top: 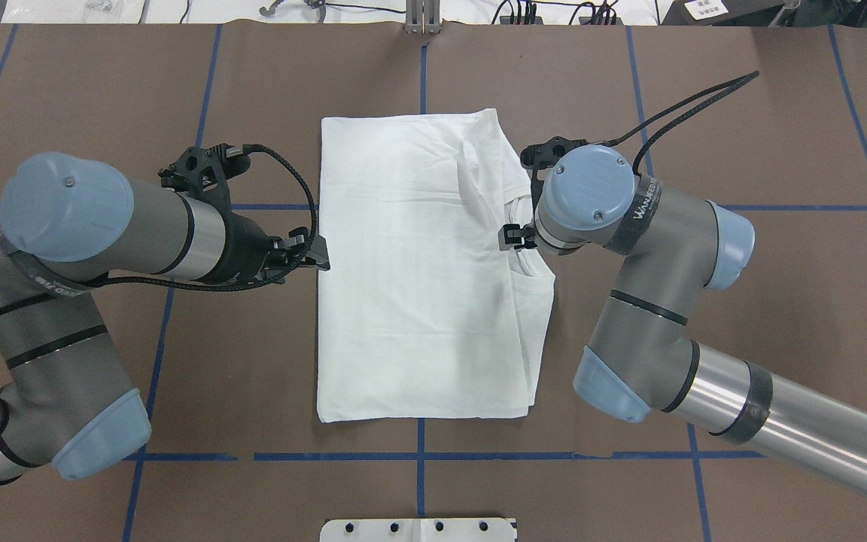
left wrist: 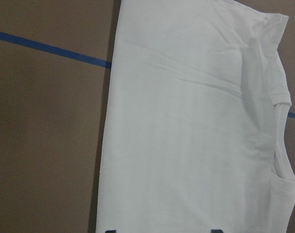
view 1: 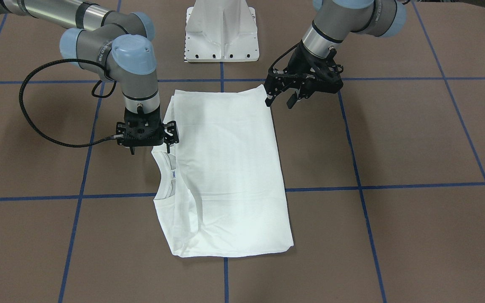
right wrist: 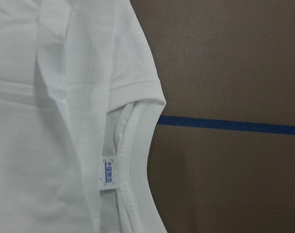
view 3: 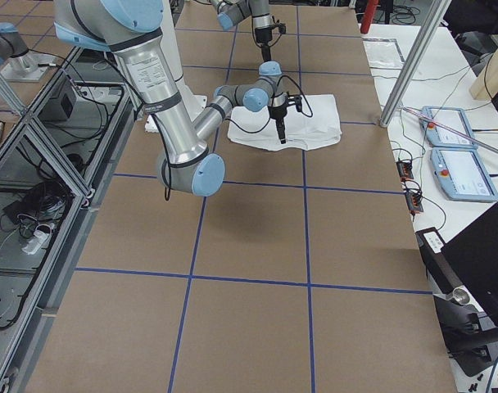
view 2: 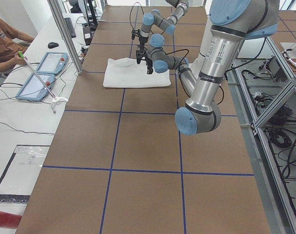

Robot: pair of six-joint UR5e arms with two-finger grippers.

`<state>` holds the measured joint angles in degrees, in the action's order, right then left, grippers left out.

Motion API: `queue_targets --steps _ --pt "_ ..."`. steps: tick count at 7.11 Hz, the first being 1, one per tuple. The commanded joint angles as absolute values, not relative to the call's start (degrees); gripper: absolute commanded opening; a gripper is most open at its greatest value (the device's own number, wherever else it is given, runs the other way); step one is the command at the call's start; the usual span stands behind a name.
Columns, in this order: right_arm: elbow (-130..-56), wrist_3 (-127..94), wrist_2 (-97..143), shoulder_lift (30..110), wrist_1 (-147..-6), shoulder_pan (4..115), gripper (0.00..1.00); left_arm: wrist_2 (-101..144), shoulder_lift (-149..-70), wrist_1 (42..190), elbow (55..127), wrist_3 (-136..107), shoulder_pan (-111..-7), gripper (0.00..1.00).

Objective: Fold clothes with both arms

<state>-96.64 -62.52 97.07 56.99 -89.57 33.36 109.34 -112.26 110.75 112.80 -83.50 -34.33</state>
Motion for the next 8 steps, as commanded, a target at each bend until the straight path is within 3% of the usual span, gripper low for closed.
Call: queue_targets --steps 1,4,8 --pt "-88.3 -63.8 96.5 49.7 -89.5 33.2 1.0 109.3 -112.2 110.7 112.9 -83.5 -34.4 0.72" --pt "-69.0 -60.2 93.4 38.4 -84.6 35.1 1.0 109.4 -112.2 110.7 112.9 -83.6 -34.3 0.72" --pt "-66.0 -51.7 93.3 40.8 -82.2 39.8 1.0 109.6 -112.2 110.7 112.9 -83.6 -34.3 0.72"
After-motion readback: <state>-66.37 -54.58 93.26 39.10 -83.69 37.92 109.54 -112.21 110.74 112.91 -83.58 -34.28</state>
